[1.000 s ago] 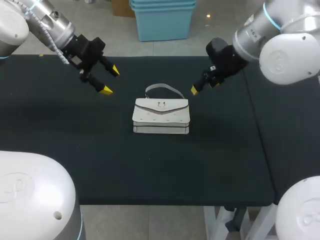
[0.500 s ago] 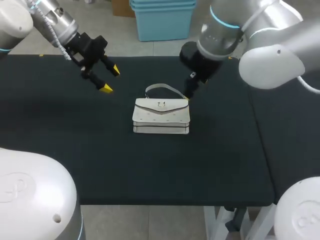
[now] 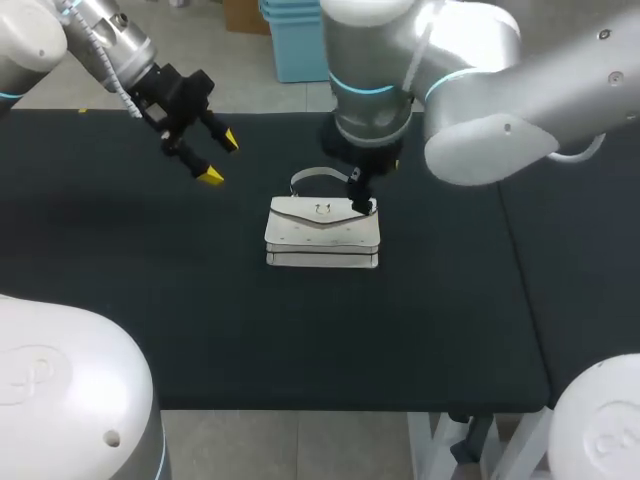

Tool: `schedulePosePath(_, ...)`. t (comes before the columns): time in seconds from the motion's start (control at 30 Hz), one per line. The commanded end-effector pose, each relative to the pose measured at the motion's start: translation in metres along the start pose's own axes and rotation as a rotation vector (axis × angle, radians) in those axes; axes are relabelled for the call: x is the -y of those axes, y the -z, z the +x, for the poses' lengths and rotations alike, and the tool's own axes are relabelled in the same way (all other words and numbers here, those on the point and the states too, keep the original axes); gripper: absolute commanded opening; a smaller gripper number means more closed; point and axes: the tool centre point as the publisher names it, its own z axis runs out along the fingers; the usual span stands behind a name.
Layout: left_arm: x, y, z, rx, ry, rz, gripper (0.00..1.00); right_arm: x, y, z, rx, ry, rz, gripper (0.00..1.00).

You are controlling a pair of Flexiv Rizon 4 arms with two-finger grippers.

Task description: Pick up the bag, open it, inspect its contents, close it, and place it on the opposite side

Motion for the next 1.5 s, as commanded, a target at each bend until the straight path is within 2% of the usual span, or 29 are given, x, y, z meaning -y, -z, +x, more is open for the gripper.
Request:
schedulePosePath(0.03,-0.001,0.000,-0.003,-0.009,-0.001,-0.001,1.00,-0.001,-0.001,0.008,0.185,0.009,0.112,1.00)
schedulePosePath(0.27,-0.001,-0.001,-0.007,-0.025,-0.039,-0.013,1.00,0.012,-0.005,0.016,0.357,-0.016,0.034,1.00)
schedulePosePath(0.43,0.001,-0.004,-0.010,-0.037,-0.055,-0.019,1.00,0.017,-0.003,0.021,0.398,-0.060,-0.064,1.00)
schedulePosePath(0.53,0.002,-0.005,-0.012,-0.039,-0.058,-0.024,1.00,0.018,-0.003,0.023,0.495,-0.080,-0.122,1.00)
schedulePosePath(0.57,0.002,-0.005,-0.013,-0.041,-0.060,-0.026,1.00,0.019,-0.004,0.025,0.560,-0.078,-0.136,1.00)
schedulePosePath(0.73,0.003,-0.005,-0.015,-0.046,-0.070,-0.035,1.00,0.023,-0.010,0.026,0.708,-0.067,-0.193,1.00)
schedulePosePath(1.13,0.005,-0.014,-0.022,-0.072,-0.076,-0.033,1.00,0.024,-0.012,0.025,0.711,-0.073,-0.191,1.00)
schedulePosePath(1.17,0.005,-0.014,-0.022,-0.073,-0.079,-0.034,1.00,0.021,-0.011,0.026,0.801,-0.040,-0.169,1.00)
schedulePosePath(1.27,0.006,-0.014,-0.025,-0.073,-0.085,-0.032,1.00,0.014,-0.004,0.026,0.837,0.052,-0.203,1.00)
schedulePosePath(1.37,0.009,-0.015,-0.027,-0.071,-0.098,-0.021,1.00,0.006,-0.003,0.030,0.823,0.128,-0.237,1.00)
schedulePosePath(1.5,0.015,-0.015,-0.026,-0.070,-0.127,-0.025,1.00,0.006,-0.008,0.040,0.795,0.216,-0.296,1.00)
